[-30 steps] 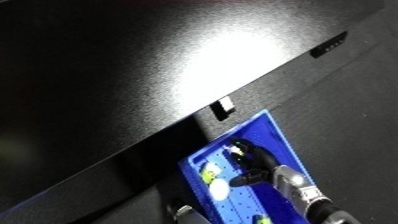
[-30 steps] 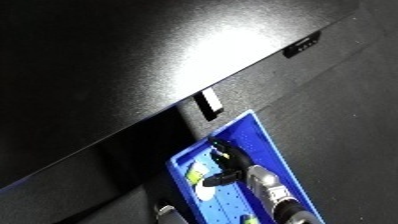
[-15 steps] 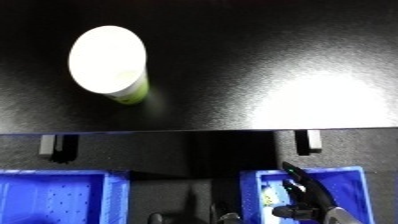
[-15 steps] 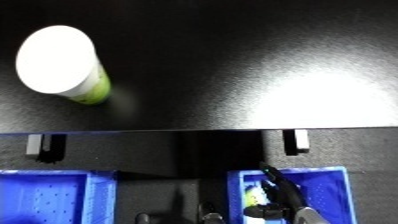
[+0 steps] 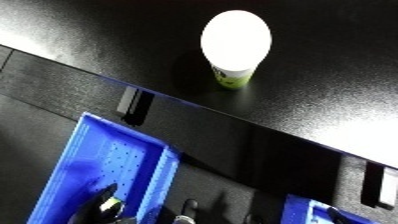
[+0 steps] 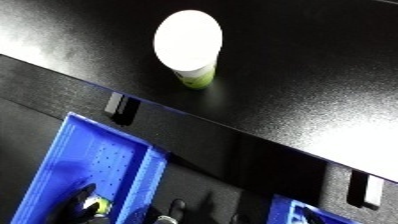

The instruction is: Pick up the object and place it into the box

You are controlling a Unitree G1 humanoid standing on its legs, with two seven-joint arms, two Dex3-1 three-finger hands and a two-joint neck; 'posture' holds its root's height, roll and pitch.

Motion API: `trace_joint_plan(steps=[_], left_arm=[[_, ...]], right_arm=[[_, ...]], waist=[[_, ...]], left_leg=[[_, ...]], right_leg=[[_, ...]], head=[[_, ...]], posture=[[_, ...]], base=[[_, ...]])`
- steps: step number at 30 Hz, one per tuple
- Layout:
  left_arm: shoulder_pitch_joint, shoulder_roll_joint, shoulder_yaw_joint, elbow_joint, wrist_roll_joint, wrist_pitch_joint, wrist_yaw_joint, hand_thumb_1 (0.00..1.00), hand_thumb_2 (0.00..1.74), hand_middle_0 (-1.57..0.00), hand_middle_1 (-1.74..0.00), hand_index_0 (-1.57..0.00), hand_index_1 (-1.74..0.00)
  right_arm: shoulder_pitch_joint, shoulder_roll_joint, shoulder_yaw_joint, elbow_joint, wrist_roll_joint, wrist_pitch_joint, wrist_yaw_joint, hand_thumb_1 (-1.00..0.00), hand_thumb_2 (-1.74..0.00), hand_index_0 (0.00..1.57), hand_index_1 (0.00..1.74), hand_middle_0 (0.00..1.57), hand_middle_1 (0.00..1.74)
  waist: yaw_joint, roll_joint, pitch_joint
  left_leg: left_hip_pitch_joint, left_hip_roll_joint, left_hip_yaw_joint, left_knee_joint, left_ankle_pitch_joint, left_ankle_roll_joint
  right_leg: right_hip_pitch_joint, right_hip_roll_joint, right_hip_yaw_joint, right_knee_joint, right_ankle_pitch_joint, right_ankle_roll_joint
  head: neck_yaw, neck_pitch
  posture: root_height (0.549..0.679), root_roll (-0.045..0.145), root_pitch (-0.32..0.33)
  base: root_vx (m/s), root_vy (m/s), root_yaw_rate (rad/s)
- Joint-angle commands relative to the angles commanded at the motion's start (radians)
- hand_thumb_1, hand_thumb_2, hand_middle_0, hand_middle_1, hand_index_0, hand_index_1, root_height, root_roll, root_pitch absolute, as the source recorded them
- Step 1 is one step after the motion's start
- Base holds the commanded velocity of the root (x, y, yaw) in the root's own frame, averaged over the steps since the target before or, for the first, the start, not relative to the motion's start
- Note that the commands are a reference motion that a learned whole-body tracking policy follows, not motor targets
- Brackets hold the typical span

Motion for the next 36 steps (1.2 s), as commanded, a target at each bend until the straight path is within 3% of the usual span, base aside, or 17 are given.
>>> trace_joint_plan(steps=[11, 16, 21, 26, 31, 36], left_arm=[[0.026, 0.016, 0.032, -0.043, -0.026, -0.079, -0.029, 0.00, 0.00, 0.00, 0.00, 0.00, 0.00], [0.045, 0.050, 0.008, -0.129, 0.066, -0.077, -0.097, 0.00, 0.00, 0.00, 0.00, 0.00, 0.00], [0.059, 0.131, -0.047, -0.291, 0.085, 0.003, -0.236, 0.00, 0.00, 0.00, 0.00, 0.00, 0.00], [0.053, 0.270, -0.100, -0.569, 0.028, 0.145, -0.311, 0.00, 0.00, 0.00, 0.00, 0.00, 0.00], [0.025, 0.380, -0.076, -0.885, -0.177, 0.279, -0.366, 0.00, 0.00, 0.00, 0.00, 0.00, 0.00], [0.008, 0.404, -0.036, -1.135, -0.373, 0.332, -0.426, 0.00, 0.00, 0.00, 0.00, 0.00, 0.00]], right_arm=[[0.026, 0.014, 0.005, 0.018, 0.013, -0.018, 0.002, 0.00, 0.00, 0.00, 0.00, 0.00, 0.00], [0.052, 0.005, -0.004, 0.011, 0.021, -0.021, 0.015, 0.00, 0.00, 0.00, 0.00, 0.00, 0.00], [0.084, -0.026, -0.008, -0.010, 0.021, -0.019, 0.027, 0.00, 0.00, 0.00, 0.00, 0.00, 0.00], [0.112, -0.058, -0.009, -0.020, 0.047, -0.026, 0.032, 0.00, 0.00, 0.00, 0.00, 0.00, 0.00], [0.128, -0.078, -0.026, 0.007, 0.078, -0.044, 0.054, 0.00, 0.00, 0.00, 0.00, 0.00, 0.00], [0.146, -0.067, -0.037, 0.022, 0.115, -0.059, 0.047, 0.00, 0.00, 0.00, 0.00, 0.00, 0.00]], waist=[[0.024, -0.010, 0.006], [0.032, -0.012, 0.006], [0.033, -0.001, 0.006], [0.034, 0.013, 0.006], [0.045, 0.025, 0.006], [0.062, 0.028, 0.006]], left_leg=[[-0.008, 0.003, -0.006, 0.020, -0.012, 0.0085], [-0.016, 0.004, -0.007, 0.022, -0.019, 0.0103], [-0.027, 0.005, -0.005, 0.024, -0.028, 0.0131], [-0.039, 0.004, -0.008, 0.024, -0.033, 0.0145], [-0.044, 0.000, -0.015, 0.018, -0.035, 0.0129], [-0.043, -0.005, -0.025, 0.010, -0.034, 0.0090]], right_leg=[[0.000, -0.0072, -0.014, 0.024, -0.016, 0.0036], [-0.004, -0.0075, -0.017, 0.023, -0.015, 0.0064], [-0.014, -0.0102, -0.015, 0.022, -0.014, 0.0128], [-0.022, -0.0159, -0.015, 0.015, -0.007, 0.0199], [-0.020, -0.0216, -0.017, 0.002, 0.000, 0.0223], [-0.013, -0.0266, -0.024, -0.006, 0.006, 0.0212]], head=[[-0.054, 0.023], [-0.027, 0.073], [0.008, 0.112], [0.068, 0.132], [0.143, 0.122], [0.209, 0.120]], posture=[[0.620, 0.031, -0.042], [0.620, 0.027, -0.034], [0.619, 0.024, -0.022], [0.619, 0.022, -0.010], [0.621, 0.022, -0.004], [0.623, 0.021, -0.002]], base=[[0.021, 0.025, 0.003], [0.011, 0.030, 0.032], [-0.005, 0.059, -0.019], [-0.012, 0.039, 0.029], [-0.002, 0.004, 0.107], [0.005, -0.038, 0.152]])
